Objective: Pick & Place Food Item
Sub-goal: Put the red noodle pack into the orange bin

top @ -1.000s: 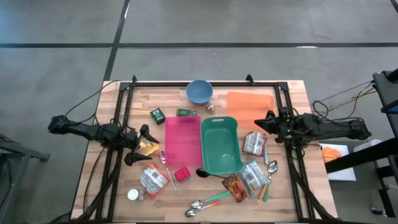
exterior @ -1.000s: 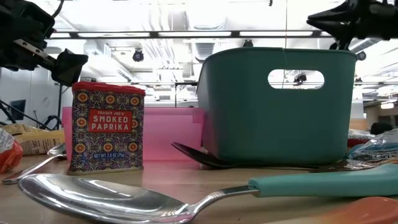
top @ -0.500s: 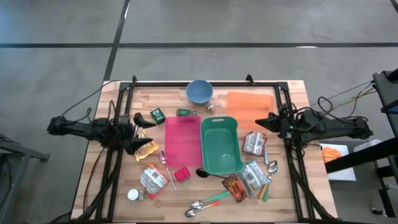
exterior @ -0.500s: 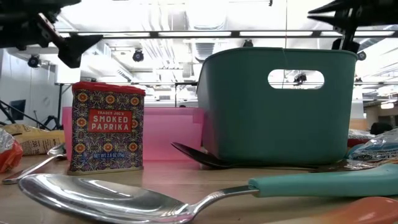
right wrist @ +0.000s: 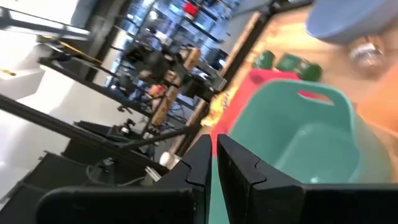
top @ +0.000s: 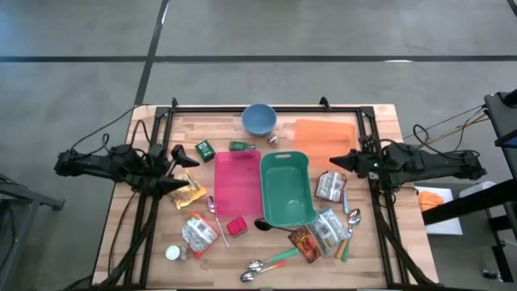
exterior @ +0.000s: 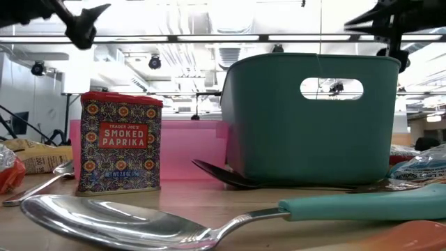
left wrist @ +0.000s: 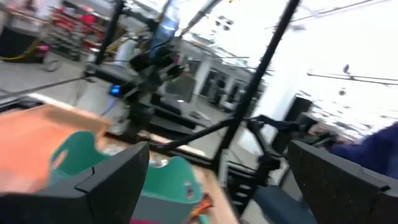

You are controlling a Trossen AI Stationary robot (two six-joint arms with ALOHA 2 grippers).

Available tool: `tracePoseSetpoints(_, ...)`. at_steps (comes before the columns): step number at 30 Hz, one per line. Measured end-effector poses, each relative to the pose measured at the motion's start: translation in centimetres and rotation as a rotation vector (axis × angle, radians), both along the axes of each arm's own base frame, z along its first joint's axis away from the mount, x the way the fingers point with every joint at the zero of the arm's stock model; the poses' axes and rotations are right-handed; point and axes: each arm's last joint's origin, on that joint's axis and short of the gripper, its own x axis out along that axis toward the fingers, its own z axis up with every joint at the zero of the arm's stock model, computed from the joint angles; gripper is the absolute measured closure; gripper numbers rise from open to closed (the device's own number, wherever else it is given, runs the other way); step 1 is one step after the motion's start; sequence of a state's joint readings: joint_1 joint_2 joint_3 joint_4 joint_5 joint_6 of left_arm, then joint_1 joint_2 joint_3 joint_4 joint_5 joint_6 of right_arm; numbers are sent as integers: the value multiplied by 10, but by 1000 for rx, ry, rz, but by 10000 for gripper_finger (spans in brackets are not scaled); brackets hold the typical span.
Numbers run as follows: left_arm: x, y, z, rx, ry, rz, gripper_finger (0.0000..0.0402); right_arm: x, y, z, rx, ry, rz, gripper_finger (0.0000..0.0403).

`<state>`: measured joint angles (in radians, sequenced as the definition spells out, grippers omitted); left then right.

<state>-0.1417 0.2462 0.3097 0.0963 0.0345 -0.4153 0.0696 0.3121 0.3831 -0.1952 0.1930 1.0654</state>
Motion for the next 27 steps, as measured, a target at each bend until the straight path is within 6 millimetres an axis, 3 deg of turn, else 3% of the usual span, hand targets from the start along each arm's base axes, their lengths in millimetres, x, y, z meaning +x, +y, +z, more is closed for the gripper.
tracePoseSetpoints(8,9,-3,13,63,72,-39,16,3,1,-4,23,34,12,379)
tracePoseSetpoints(13,10,-3,22,40,47,-37,16,4,1,-4,135,24,20,379)
tracePoseSetpoints(27,16,-3,25,-78,8,-42,16,5,2,-5,63,40,30,379)
